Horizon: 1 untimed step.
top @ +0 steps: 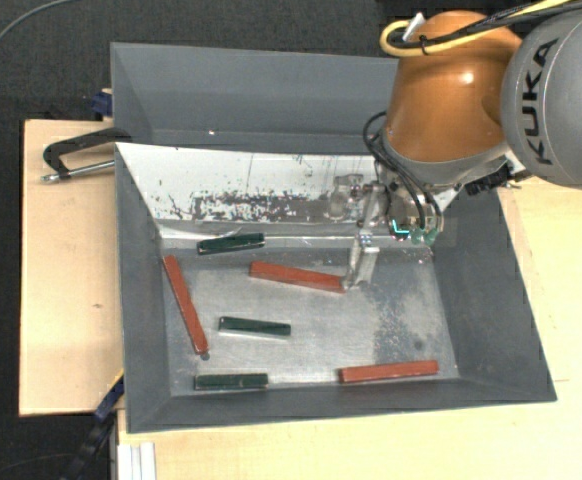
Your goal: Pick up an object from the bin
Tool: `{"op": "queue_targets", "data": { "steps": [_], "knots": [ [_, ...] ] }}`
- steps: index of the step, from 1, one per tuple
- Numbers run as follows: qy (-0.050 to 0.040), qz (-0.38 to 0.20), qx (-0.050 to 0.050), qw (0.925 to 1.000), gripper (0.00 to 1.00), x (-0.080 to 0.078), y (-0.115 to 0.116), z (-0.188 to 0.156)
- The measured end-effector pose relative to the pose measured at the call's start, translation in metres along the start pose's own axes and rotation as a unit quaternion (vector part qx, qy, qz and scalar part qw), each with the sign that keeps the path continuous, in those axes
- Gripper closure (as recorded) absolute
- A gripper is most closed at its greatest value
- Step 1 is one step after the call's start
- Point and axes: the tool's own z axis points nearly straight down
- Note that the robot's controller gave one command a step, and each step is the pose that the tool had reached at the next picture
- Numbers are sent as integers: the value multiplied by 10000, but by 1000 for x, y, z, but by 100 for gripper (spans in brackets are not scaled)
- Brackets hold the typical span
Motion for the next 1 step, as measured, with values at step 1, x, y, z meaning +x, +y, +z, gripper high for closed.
{"op": "queue_targets", "data": {
  "steps": [1],
  "knots": [
    [-25, -896, 0, 9960, 0, 10, 7, 167]
  ]
}}
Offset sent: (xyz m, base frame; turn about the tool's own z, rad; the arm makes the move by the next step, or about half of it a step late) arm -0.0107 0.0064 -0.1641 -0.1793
